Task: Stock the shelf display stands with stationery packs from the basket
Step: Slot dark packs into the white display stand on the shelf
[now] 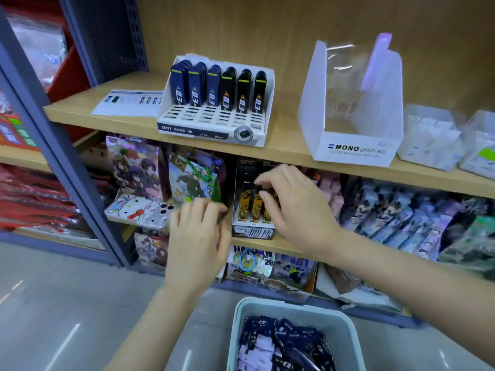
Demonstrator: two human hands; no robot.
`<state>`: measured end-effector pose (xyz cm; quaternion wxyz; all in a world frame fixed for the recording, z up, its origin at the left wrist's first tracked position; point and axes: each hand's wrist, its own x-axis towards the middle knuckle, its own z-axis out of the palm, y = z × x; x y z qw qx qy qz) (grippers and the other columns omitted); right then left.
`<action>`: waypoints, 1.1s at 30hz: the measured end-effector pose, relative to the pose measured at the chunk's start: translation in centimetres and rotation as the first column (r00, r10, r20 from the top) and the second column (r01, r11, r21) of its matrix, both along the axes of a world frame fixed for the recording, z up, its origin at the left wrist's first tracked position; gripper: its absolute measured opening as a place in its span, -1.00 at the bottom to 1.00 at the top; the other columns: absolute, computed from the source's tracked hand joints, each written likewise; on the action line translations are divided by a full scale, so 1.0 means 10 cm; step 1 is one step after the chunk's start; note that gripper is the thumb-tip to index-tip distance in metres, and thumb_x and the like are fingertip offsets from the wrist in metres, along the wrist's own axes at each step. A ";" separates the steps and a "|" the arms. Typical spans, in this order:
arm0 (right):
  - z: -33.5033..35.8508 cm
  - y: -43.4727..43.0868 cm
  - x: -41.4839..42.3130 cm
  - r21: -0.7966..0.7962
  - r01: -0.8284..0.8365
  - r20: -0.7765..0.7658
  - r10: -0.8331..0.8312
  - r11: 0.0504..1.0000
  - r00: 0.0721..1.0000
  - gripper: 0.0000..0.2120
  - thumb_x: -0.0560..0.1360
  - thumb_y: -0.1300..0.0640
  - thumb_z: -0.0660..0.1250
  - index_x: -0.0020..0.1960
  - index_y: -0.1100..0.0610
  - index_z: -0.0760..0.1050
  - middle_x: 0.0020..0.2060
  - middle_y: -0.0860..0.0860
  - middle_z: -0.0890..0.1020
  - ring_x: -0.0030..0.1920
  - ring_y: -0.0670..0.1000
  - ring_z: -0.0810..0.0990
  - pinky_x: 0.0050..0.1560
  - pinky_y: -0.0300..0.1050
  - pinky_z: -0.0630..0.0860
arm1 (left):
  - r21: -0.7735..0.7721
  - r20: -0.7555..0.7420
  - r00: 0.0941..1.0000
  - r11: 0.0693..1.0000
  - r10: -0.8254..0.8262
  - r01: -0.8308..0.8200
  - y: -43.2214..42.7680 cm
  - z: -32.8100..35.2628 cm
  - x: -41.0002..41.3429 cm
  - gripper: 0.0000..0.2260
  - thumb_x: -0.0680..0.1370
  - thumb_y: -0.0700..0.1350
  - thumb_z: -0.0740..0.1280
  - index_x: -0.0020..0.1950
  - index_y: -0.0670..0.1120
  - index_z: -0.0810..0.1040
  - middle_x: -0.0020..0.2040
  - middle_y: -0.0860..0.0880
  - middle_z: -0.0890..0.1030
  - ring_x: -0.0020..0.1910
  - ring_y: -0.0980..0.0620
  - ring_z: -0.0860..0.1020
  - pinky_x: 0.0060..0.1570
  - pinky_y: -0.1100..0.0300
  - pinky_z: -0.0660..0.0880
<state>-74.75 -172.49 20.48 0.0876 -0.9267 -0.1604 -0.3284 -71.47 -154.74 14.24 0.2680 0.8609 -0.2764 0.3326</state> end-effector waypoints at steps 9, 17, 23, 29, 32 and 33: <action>-2.05 -0.27 -0.96 0.011 0.088 -0.684 -0.056 0.996 0.727 -0.80 0.54 0.15 0.16 0.15 0.02 0.42 0.01 -0.07 0.52 0.02 -0.05 0.52 -0.04 -0.26 0.39 | 0.233 -0.632 0.775 0.956 0.008 0.180 -0.01 -1.76 -0.56 -0.76 0.46 -0.05 0.13 0.01 -0.04 0.52 -0.10 0.01 0.55 -0.16 -0.03 0.54 -0.10 0.16 0.34; -3.13 -0.53 -1.42 0.073 0.447 -0.973 -0.034 0.891 0.226 -0.46 0.59 0.04 0.23 0.48 0.17 0.14 0.38 0.09 0.31 0.40 0.02 0.28 0.34 -0.30 0.15 | 0.037 -0.956 0.294 0.997 0.015 0.072 -0.19 -2.39 -0.95 -0.58 0.64 -0.12 0.13 0.49 -0.10 0.16 0.38 -0.09 0.35 0.22 -0.08 0.46 0.21 0.15 0.35; -3.48 -0.55 -1.47 0.035 0.494 -0.992 -0.030 0.869 0.123 -0.33 0.53 -0.03 0.31 0.50 0.19 0.12 0.41 0.09 0.30 0.41 0.06 0.27 0.40 -0.19 0.18 | -0.134 -0.977 0.187 0.978 -0.103 -0.162 -0.41 -2.42 -1.09 -0.55 0.64 -0.18 0.13 0.51 -0.11 0.09 0.38 -0.10 0.37 0.23 0.03 0.42 0.20 0.29 0.30; -3.55 -0.66 -1.35 -0.048 0.414 -0.991 -0.095 0.909 0.094 -0.37 0.49 -0.02 0.37 0.46 0.14 0.23 0.30 0.09 0.38 0.34 0.09 0.30 0.34 -0.15 0.23 | -0.083 -0.835 0.548 0.996 -0.054 -0.027 -0.48 -2.46 -1.13 -0.61 0.53 -0.32 0.21 0.36 -0.14 0.34 0.29 -0.11 0.37 0.25 0.03 0.33 0.28 0.39 0.15; -3.54 -0.76 -1.34 -0.036 0.432 -0.993 -0.082 0.901 0.088 -0.48 0.50 0.07 0.37 0.40 0.17 0.32 0.29 0.10 0.41 0.32 0.08 0.37 0.30 -0.19 0.25 | -0.108 -0.788 0.578 0.971 -0.214 0.212 -0.65 -2.43 -1.13 -0.71 0.53 -0.17 0.13 0.24 0.02 0.36 0.17 0.01 0.43 0.15 0.19 0.34 0.24 0.41 0.22; -3.54 -0.79 -1.36 -0.032 0.435 -0.993 -0.077 0.900 0.086 -0.54 0.52 0.10 0.35 0.37 0.17 0.36 0.27 0.11 0.43 0.30 0.08 0.40 0.27 -0.20 0.26 | -0.117 -0.815 0.530 0.962 -0.234 0.246 -0.71 -2.43 -1.12 -0.71 0.54 -0.18 0.15 0.24 0.03 0.38 0.15 0.04 0.43 0.13 0.21 0.34 0.23 0.37 0.28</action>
